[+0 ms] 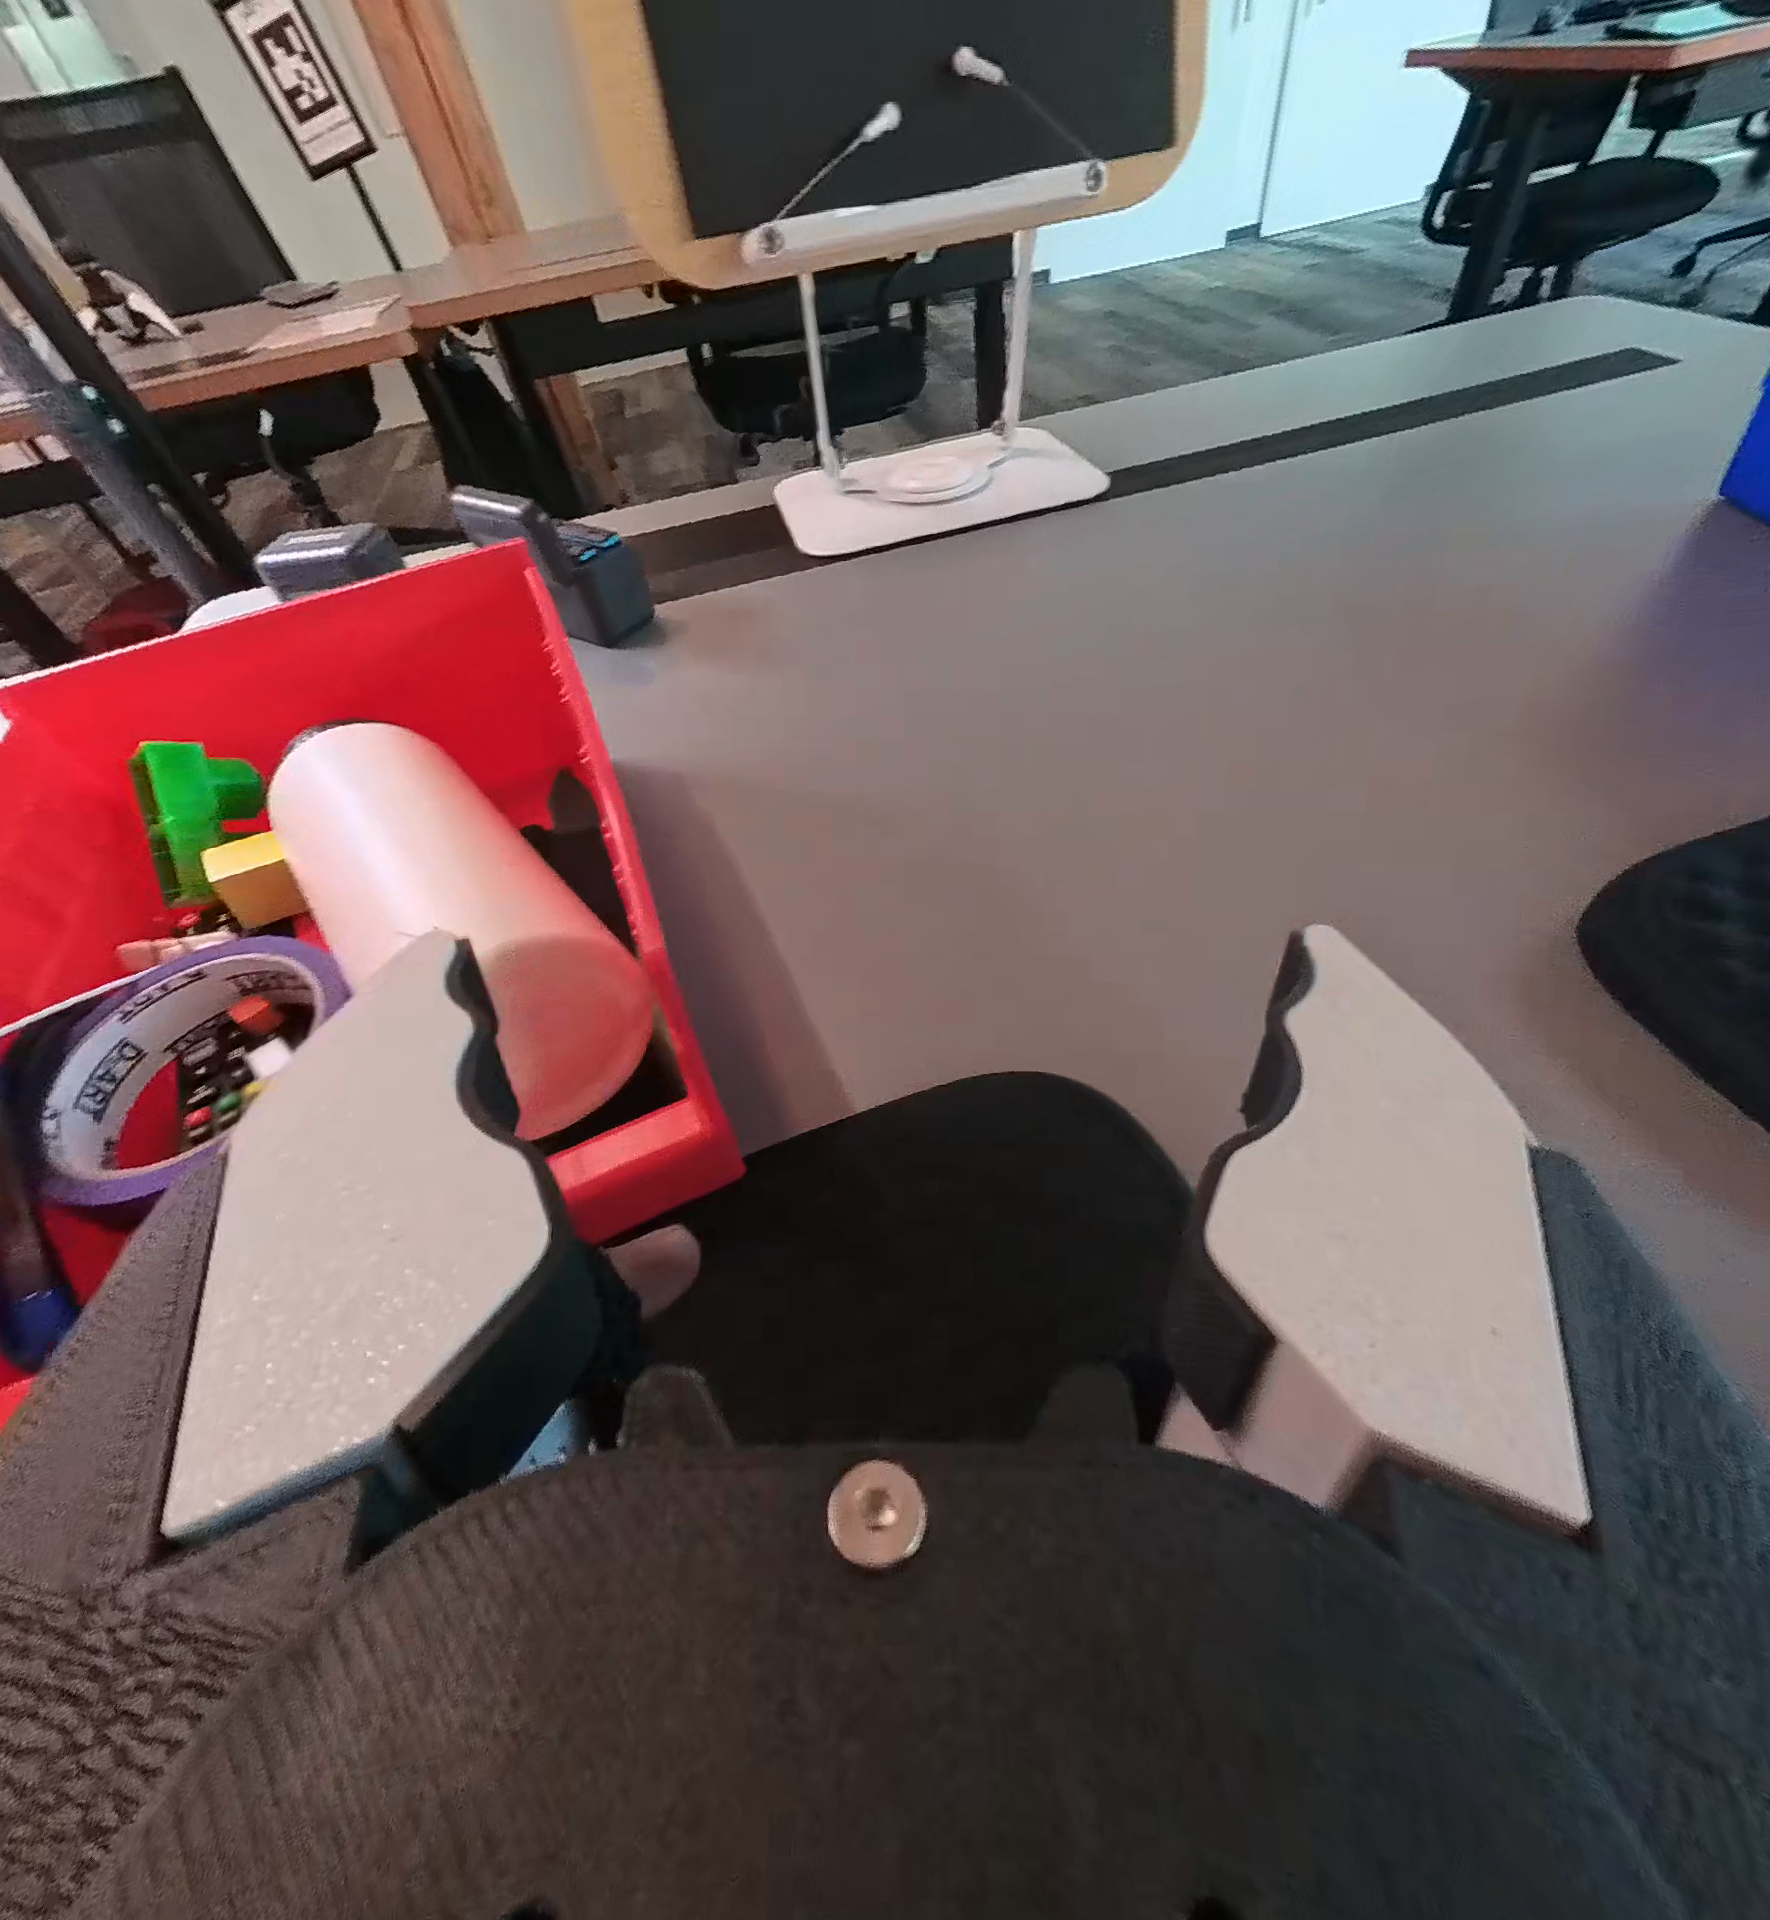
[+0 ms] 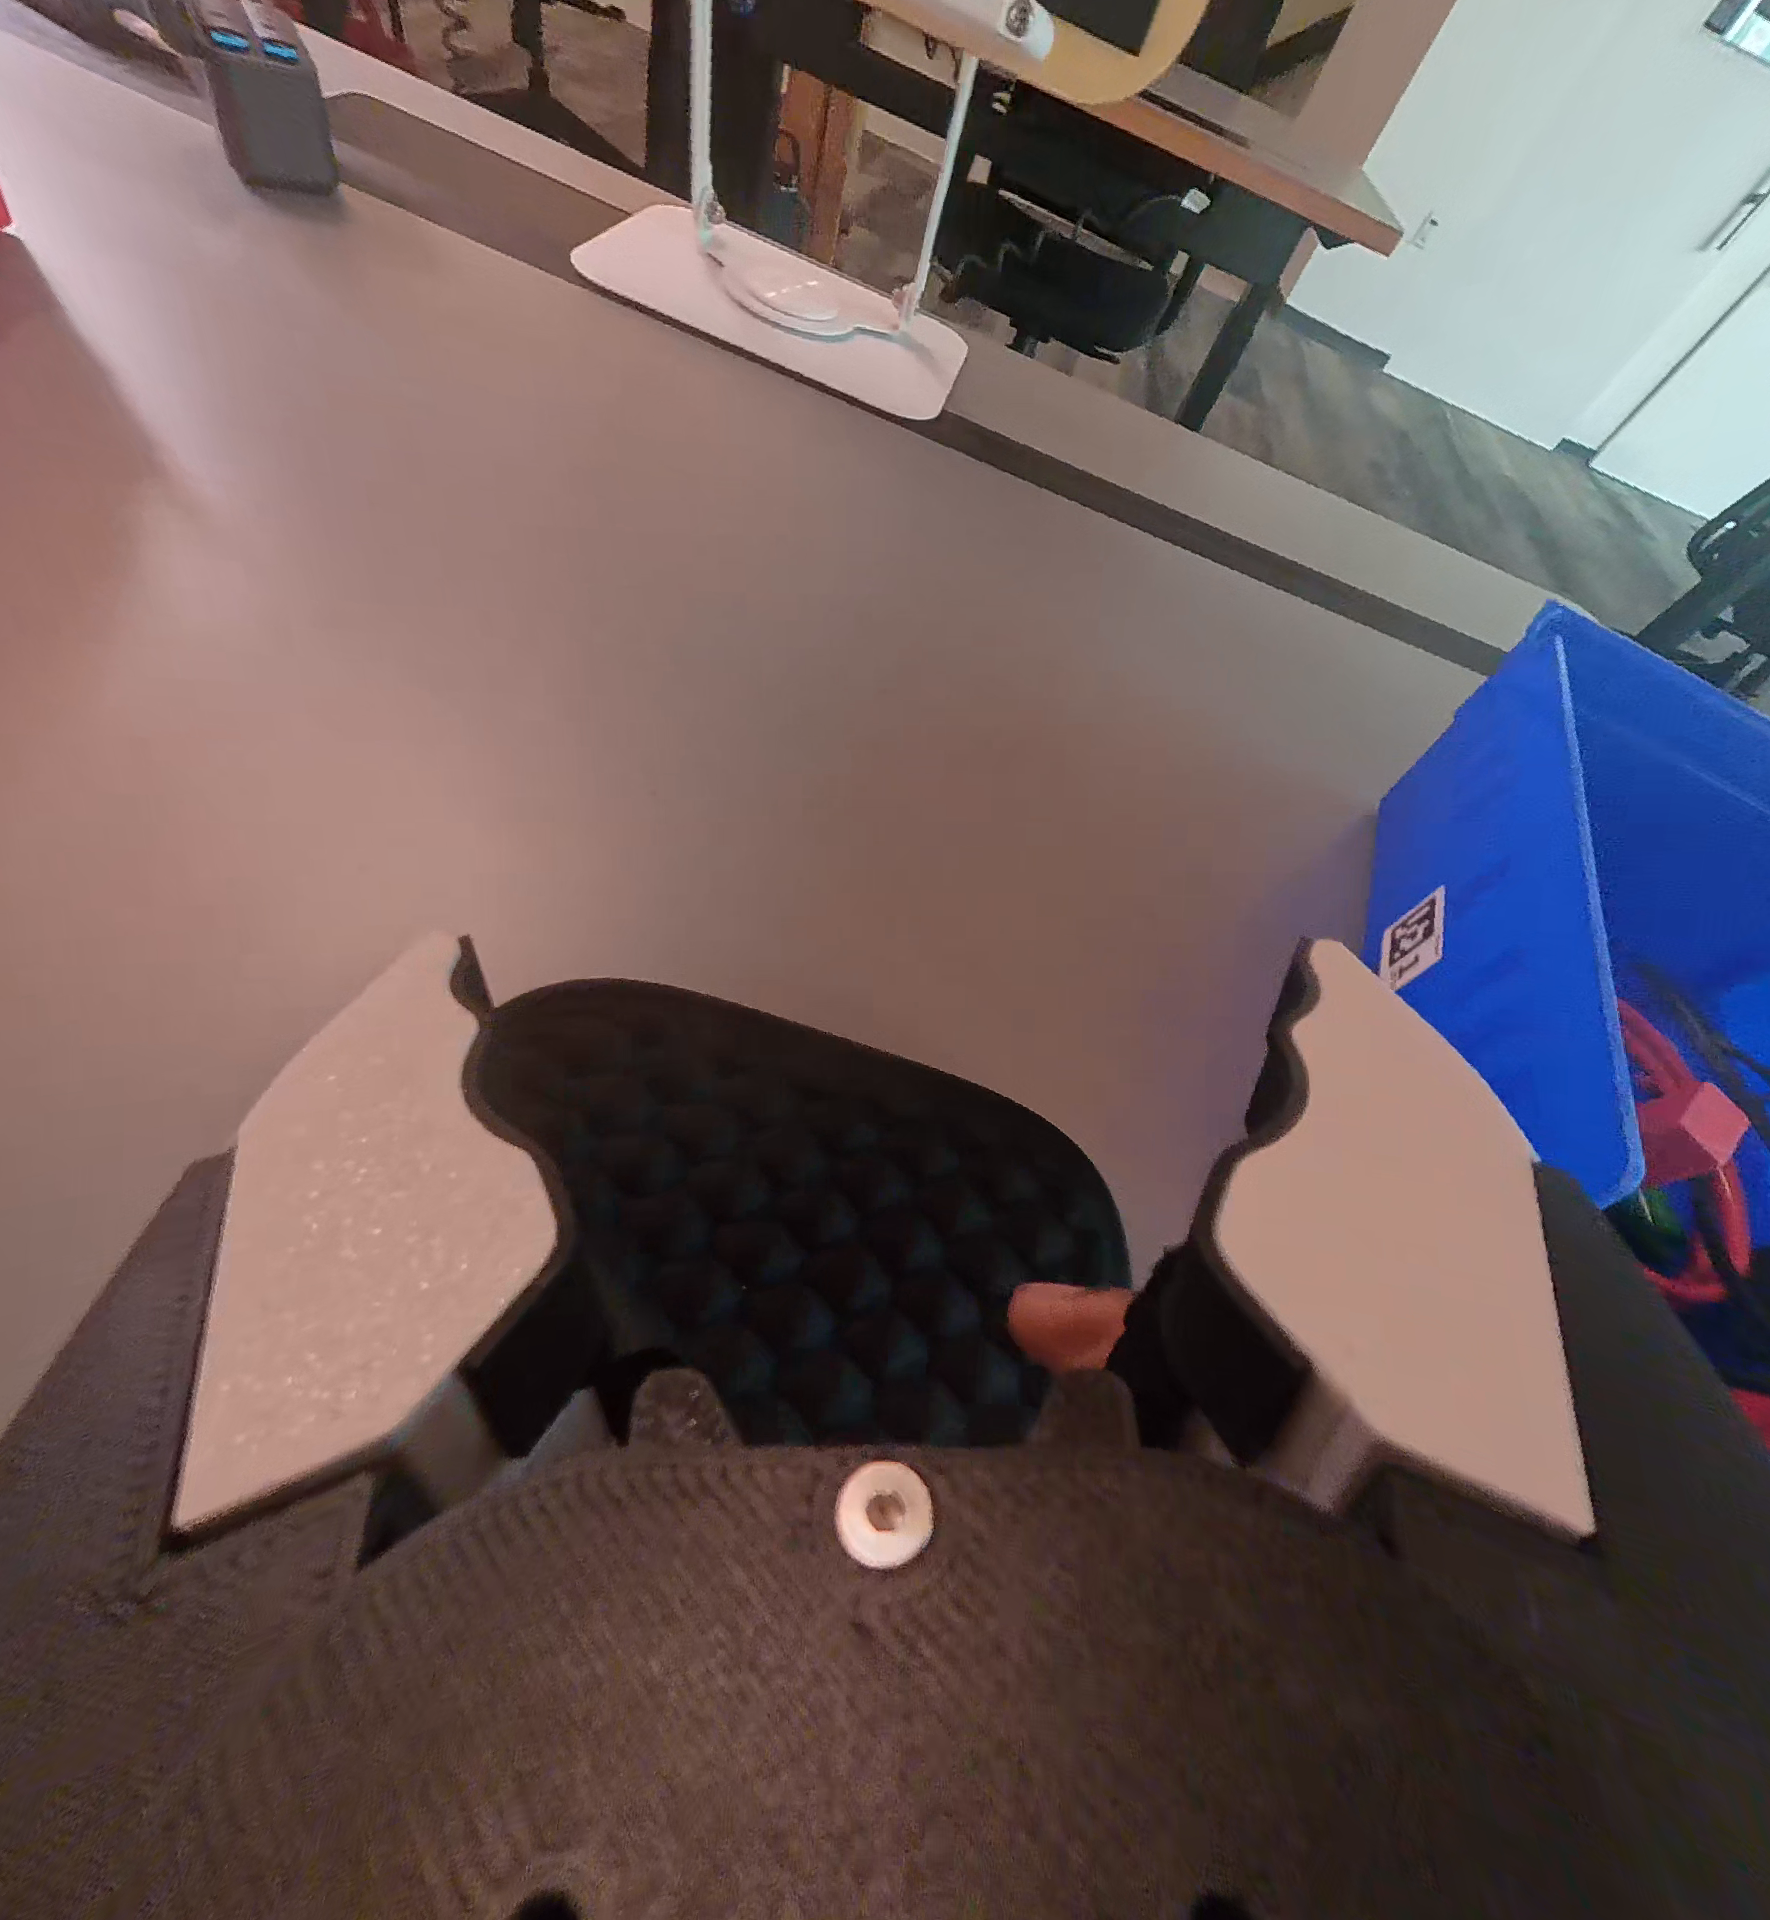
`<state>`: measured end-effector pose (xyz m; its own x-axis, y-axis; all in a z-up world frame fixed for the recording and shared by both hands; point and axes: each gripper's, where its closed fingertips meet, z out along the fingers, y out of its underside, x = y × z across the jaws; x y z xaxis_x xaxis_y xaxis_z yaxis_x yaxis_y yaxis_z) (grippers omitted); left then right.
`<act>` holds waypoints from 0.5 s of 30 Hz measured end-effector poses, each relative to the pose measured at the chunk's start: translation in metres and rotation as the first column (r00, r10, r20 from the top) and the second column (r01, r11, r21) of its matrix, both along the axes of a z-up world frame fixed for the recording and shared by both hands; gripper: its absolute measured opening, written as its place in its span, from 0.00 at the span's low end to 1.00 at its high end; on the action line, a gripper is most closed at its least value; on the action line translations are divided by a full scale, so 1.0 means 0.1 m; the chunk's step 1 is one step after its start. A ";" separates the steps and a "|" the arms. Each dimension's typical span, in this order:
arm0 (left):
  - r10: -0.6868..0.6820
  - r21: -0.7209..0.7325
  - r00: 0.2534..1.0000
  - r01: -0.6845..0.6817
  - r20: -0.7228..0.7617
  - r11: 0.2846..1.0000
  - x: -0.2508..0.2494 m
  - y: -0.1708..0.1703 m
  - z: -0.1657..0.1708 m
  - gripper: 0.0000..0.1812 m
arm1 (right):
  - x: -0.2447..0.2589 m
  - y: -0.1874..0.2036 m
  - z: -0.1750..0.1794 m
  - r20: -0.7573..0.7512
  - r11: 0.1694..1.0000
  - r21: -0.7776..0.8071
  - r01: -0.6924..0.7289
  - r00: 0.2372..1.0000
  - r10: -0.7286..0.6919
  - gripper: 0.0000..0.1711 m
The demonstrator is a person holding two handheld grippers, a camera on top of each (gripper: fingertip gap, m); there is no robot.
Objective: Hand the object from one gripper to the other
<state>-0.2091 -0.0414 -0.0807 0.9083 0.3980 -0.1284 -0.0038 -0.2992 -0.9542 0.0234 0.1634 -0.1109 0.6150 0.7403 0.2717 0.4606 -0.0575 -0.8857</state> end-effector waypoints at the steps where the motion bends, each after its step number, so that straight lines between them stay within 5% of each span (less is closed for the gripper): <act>1: 0.009 -0.001 1.000 -0.009 0.001 1.000 -0.03 -0.03 0.00 0.76 | 0.02 0.01 0.00 -0.002 1.000 -0.002 0.004 1.000 -0.004 0.81; 15: 0.133 -0.051 0.991 -0.132 -0.003 0.990 -0.10 -0.39 -0.09 0.75 | 0.05 0.09 0.04 -0.018 1.000 0.002 -0.022 1.000 0.022 0.79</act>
